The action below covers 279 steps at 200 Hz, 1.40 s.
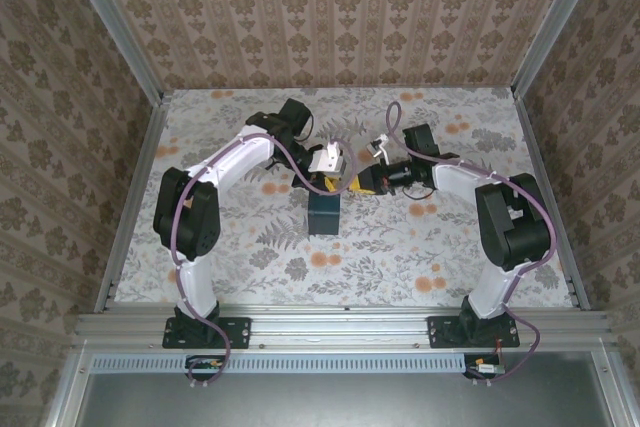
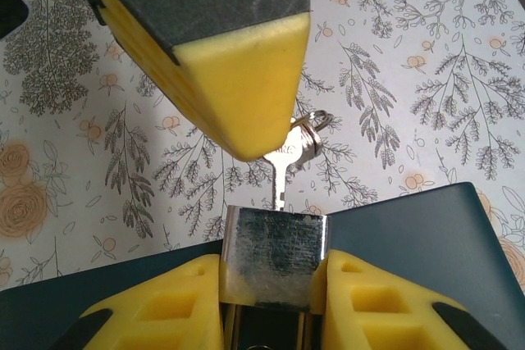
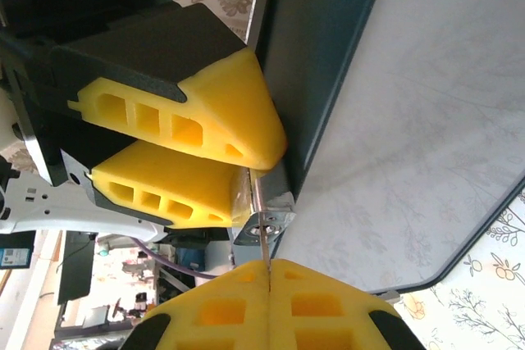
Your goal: Unlock the padlock with the key
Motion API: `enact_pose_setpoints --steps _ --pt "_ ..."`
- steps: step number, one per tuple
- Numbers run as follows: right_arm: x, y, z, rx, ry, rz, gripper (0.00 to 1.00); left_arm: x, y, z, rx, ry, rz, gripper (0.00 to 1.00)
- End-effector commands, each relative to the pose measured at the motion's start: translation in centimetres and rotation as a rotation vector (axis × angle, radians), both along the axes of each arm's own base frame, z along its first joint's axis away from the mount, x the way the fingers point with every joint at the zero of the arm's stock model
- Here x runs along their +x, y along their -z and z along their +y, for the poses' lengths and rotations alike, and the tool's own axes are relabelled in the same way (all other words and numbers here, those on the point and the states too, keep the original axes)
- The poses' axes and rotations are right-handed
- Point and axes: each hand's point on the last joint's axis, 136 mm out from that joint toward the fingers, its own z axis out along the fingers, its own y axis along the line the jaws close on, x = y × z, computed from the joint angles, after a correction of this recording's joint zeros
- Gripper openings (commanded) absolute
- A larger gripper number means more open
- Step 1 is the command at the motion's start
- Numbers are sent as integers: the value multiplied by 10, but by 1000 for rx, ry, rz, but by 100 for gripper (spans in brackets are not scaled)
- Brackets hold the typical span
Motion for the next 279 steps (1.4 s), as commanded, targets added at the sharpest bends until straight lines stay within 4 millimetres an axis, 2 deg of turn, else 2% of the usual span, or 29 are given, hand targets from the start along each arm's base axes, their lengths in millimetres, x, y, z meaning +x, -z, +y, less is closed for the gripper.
enact_pose_setpoints --steps 1,25,86,146,186,233,279 --pt "2 0 11 5 38 -21 0 -12 -3 -6 -20 0 73 30" --pt "7 1 11 14 83 -18 0 -10 -2 -8 -21 -17 85 31" --pt "7 -14 14 31 98 -47 0 -9 0 -12 -8 -42 86 35" --pt "11 -3 11 17 87 -39 0 -15 -3 -11 -36 -13 82 26" --pt "8 -8 18 26 56 -56 0 -10 -6 -14 -48 -45 105 25" --pt "11 -3 12 31 96 -36 0 -8 -3 -13 -51 -62 120 23" --pt "11 -2 11 26 102 -24 8 -6 -3 -12 -48 -73 127 23"
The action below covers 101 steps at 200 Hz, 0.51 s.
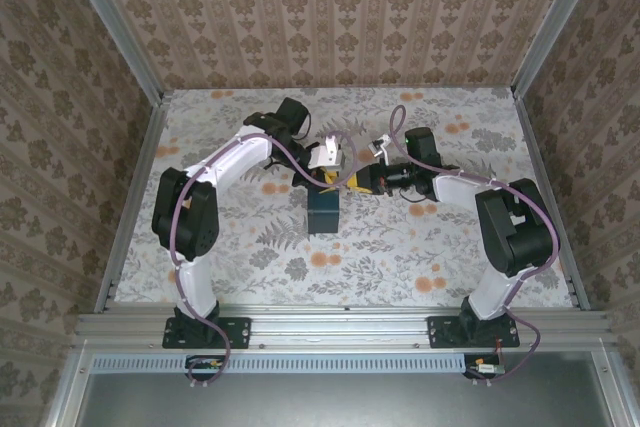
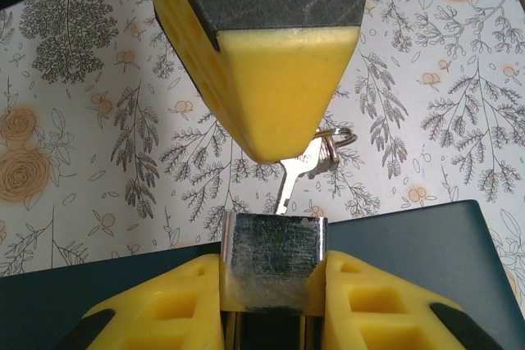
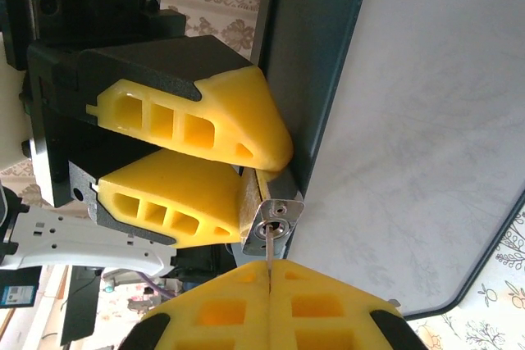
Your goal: Unlock the padlock with the key
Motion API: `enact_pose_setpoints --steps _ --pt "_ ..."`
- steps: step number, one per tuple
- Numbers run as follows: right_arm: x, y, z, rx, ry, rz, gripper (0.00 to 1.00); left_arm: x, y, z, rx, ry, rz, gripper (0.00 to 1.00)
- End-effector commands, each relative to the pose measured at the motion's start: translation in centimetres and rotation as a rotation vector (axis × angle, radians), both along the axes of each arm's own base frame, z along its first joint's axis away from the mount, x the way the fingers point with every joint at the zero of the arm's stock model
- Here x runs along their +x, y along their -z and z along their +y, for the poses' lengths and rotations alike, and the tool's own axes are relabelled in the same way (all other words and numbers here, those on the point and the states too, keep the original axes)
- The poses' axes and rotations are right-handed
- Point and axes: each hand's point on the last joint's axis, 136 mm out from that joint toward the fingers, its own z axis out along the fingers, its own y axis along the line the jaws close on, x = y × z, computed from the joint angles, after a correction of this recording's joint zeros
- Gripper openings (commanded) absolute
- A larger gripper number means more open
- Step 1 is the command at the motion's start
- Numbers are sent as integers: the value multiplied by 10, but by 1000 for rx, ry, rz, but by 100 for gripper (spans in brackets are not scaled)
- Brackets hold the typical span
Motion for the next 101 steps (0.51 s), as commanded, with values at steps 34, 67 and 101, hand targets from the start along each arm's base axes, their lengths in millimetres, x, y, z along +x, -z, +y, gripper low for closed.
enact_pose_setpoints --steps 34,67,101 --pt "2 6 5 -11 13 -20 2 -12 -2 -13 -61 28 59 22" --pt "2 4 7 -1 5 -28 0 -15 -4 -14 -71 41 53 25" --pt "2 -6 13 27 -22 -52 0 -14 -6 -16 -82 32 54 30"
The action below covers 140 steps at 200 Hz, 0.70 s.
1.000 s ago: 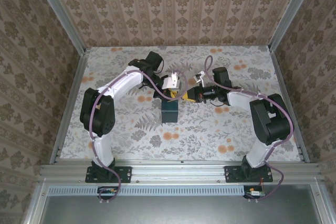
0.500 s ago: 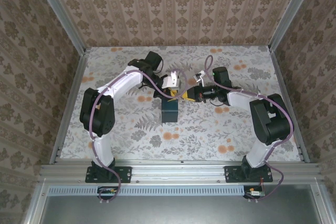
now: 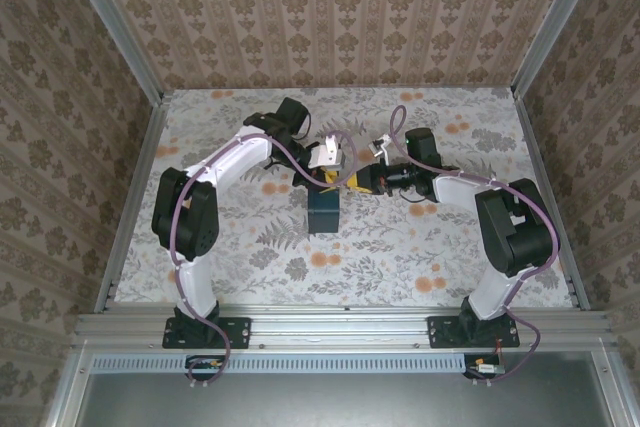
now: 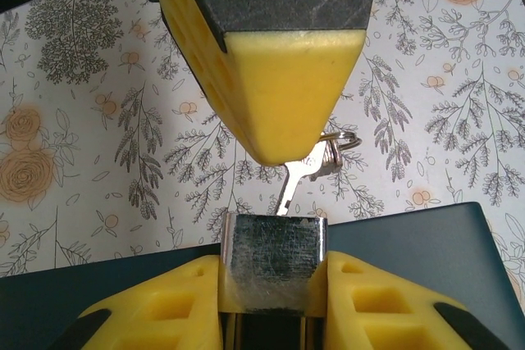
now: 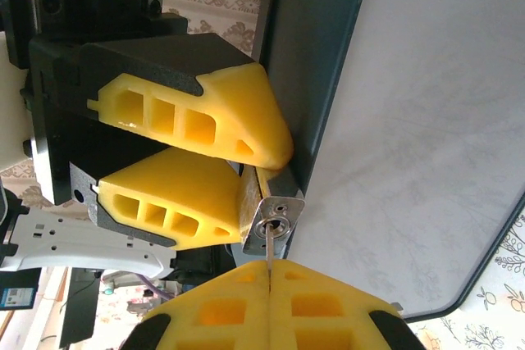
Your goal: Unlock the padlock with the key
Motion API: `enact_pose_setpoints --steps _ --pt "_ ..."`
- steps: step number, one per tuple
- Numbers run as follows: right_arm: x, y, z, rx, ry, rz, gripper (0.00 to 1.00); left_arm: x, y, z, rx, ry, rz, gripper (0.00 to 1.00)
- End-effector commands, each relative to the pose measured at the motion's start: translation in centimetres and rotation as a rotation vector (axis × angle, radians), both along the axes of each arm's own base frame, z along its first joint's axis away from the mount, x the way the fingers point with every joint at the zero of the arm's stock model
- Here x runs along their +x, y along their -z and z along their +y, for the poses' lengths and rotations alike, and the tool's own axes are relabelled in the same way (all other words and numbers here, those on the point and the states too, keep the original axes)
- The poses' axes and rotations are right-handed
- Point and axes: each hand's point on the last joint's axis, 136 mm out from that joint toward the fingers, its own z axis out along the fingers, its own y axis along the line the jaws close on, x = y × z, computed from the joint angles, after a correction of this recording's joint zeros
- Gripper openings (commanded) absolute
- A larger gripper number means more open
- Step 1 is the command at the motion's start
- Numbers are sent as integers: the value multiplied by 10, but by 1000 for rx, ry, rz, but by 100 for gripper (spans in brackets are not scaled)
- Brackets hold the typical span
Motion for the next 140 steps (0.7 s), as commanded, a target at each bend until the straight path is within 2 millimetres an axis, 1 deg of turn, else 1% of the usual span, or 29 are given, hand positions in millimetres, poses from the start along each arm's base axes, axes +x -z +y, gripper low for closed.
enact_pose_setpoints --steps 1,26,63,77,106,140 --pt "0 -7 14 23 -30 -48 0 -15 -6 -15 -74 39 54 30" --pt "-2 -6 17 19 -49 -47 0 -16 -8 -17 -90 44 62 25" --pt "1 6 16 15 -55 -19 0 -21 -12 -15 -126 69 59 20" --pt "4 4 16 32 -58 -20 0 -22 -12 -13 -128 73 47 20" --pt "3 -5 16 38 -71 -36 0 -28 -13 -8 -110 104 32 18" --pt "-1 -6 11 30 -81 -31 0 -35 -18 -2 -107 147 14 14"
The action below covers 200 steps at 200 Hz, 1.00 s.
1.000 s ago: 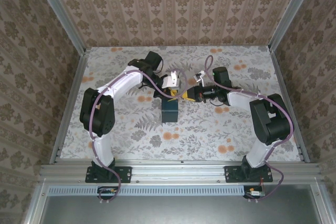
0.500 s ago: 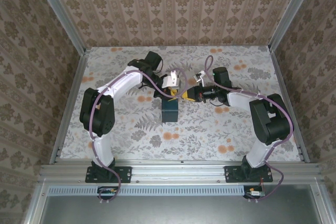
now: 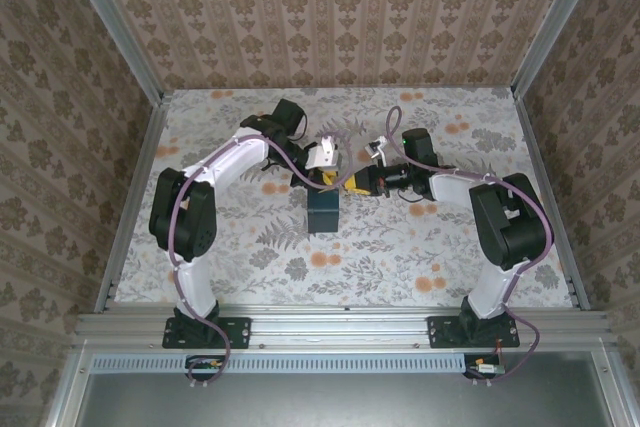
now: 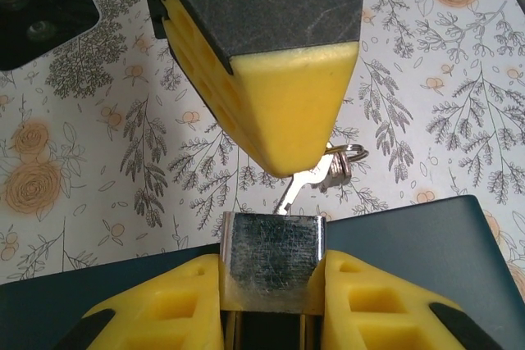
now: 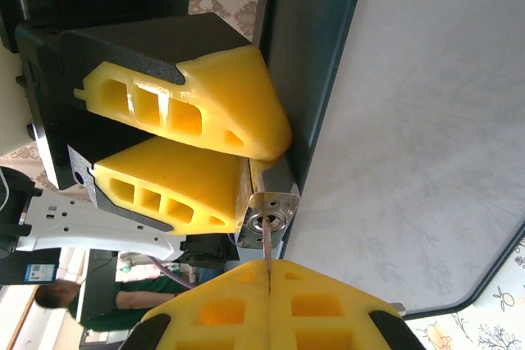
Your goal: Unlock the padlock with the key
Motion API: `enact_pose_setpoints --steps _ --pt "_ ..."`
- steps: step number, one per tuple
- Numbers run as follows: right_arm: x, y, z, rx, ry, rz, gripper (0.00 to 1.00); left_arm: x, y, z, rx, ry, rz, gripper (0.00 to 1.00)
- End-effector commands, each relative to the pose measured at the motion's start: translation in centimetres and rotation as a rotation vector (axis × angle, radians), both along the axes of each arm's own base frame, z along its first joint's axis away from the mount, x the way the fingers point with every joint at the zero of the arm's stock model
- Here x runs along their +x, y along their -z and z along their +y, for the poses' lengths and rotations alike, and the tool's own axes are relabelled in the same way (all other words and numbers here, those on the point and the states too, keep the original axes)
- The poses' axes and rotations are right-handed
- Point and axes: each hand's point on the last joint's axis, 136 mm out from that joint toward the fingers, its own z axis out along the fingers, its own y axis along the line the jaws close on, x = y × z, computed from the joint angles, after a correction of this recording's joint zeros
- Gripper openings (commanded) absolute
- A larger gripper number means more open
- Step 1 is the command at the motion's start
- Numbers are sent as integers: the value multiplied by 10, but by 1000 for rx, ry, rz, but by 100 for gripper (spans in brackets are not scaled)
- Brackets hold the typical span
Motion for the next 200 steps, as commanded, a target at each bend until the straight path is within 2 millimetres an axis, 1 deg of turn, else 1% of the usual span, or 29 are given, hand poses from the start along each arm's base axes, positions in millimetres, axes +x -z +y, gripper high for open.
enact_pose_setpoints --steps 1,19,63,121,160,169,184,193,200 --pt "3 -12 6 3 -21 -60 0 -34 -18 -5 -60 114 38 14" --pt "-3 -13 6 11 -44 -58 0 -38 -23 -4 -57 144 38 13" --pt "-18 -18 1 -8 -87 -59 0 -39 -22 -4 -48 161 36 12" --pt "-23 -12 0 -11 -121 -53 0 -45 -27 -4 -70 185 41 12" --pt "-29 -12 -6 -6 -122 -51 0 -44 -21 -3 -52 183 41 14" --pt "-29 -11 -7 -7 -122 -48 0 -44 -20 -3 -45 181 42 16" --pt "-28 -11 -7 -6 -122 -45 0 -43 -19 -3 -40 173 44 22" --pt "-28 -12 -6 -5 -123 -50 0 -42 -18 -3 -35 169 44 30" --pt "-28 -12 -6 -6 -122 -50 0 -41 -16 -3 -32 163 43 32"
